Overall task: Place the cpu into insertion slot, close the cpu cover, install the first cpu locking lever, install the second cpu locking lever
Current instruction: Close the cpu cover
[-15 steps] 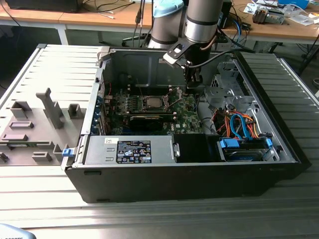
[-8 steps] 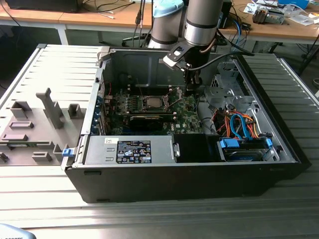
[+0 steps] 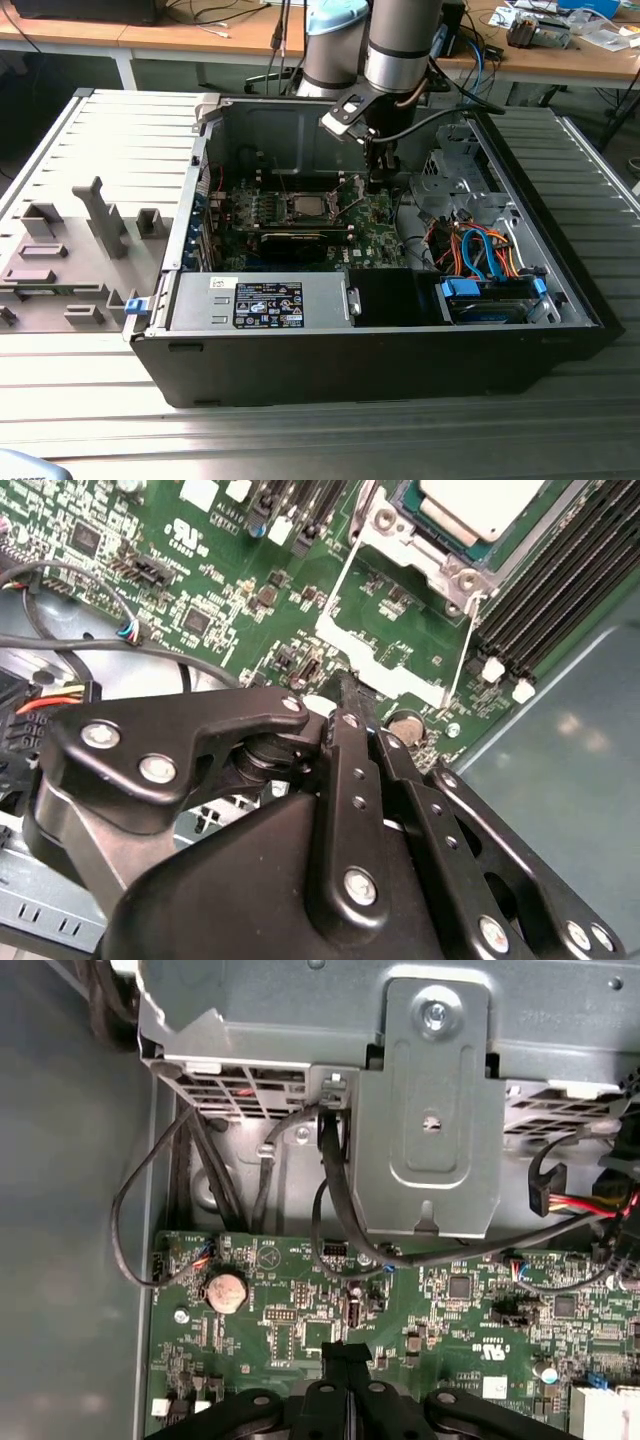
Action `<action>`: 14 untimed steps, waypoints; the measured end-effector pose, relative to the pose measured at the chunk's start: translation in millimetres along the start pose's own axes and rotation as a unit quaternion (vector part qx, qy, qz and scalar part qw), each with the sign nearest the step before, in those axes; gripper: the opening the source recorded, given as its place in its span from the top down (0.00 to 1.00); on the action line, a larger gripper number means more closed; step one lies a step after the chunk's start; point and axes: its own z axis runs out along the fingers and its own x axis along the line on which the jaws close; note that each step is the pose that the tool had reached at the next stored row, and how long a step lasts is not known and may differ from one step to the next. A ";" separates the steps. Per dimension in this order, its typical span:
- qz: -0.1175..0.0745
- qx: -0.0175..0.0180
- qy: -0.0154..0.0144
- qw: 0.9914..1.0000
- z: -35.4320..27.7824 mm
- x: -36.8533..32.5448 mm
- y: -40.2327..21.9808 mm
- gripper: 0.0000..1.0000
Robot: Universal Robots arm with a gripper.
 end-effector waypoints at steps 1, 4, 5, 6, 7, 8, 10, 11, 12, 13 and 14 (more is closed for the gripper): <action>0.000 0.000 0.000 1.000 -0.1 0.1 -2.6 0.89; 0.000 0.000 0.001 1.000 -0.2 0.5 -8.3 0.89; 0.000 0.000 0.001 1.000 -0.2 0.7 -12.0 0.89; 0.000 0.000 0.001 1.000 -0.3 1.0 -16.3 0.89; 0.000 0.000 0.001 1.000 -0.4 1.2 -19.9 0.89; 0.000 0.000 0.001 1.000 -0.4 1.4 -22.8 0.89; 0.000 -0.001 0.001 1.000 -0.5 1.6 -26.0 0.89; 0.000 -0.001 0.001 1.000 -0.6 1.7 -28.5 0.89; 0.000 -0.001 0.001 1.000 -0.6 1.8 -29.8 0.89; 0.000 -0.001 0.001 1.000 -0.6 1.9 -31.2 0.89; 0.000 -0.001 0.001 1.000 -0.6 2.0 -33.1 0.89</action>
